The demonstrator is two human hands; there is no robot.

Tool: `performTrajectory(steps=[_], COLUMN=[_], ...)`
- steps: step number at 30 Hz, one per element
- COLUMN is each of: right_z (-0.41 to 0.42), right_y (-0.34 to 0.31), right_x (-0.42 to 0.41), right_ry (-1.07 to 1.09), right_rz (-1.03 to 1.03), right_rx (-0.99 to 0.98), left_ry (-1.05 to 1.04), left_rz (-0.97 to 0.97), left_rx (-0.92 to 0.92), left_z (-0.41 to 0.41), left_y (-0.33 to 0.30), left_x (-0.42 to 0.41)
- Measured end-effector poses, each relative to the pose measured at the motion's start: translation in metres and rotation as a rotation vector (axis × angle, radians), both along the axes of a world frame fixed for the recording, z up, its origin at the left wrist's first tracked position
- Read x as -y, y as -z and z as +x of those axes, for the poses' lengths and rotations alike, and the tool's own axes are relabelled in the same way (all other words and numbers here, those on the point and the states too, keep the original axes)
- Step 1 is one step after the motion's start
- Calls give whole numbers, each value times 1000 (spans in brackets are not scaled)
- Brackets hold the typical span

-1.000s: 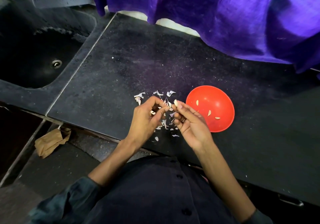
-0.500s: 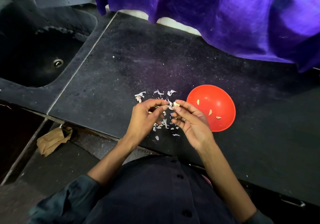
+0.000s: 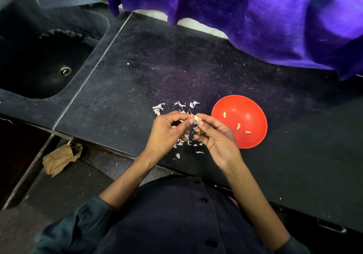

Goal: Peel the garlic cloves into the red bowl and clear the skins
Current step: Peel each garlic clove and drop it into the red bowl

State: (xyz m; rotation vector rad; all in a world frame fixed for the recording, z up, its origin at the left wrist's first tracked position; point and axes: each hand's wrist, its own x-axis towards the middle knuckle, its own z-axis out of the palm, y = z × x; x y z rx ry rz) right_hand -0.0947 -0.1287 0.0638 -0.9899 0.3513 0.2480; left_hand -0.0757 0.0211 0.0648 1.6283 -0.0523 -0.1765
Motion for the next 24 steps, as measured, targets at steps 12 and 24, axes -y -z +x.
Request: performTrajectory(steps=[12,24], right_z=[-2,-1], right_y=[3,1], right_x=[-4,2], right_ry=[11,83], right_rz=[-144,-58], right_rx=[63,10], left_ry=[7,-72], left_rz=[15,130], left_rx=[-10,-62], left_z=[0,3], left_y=[2,13], left_x=[-1,-8])
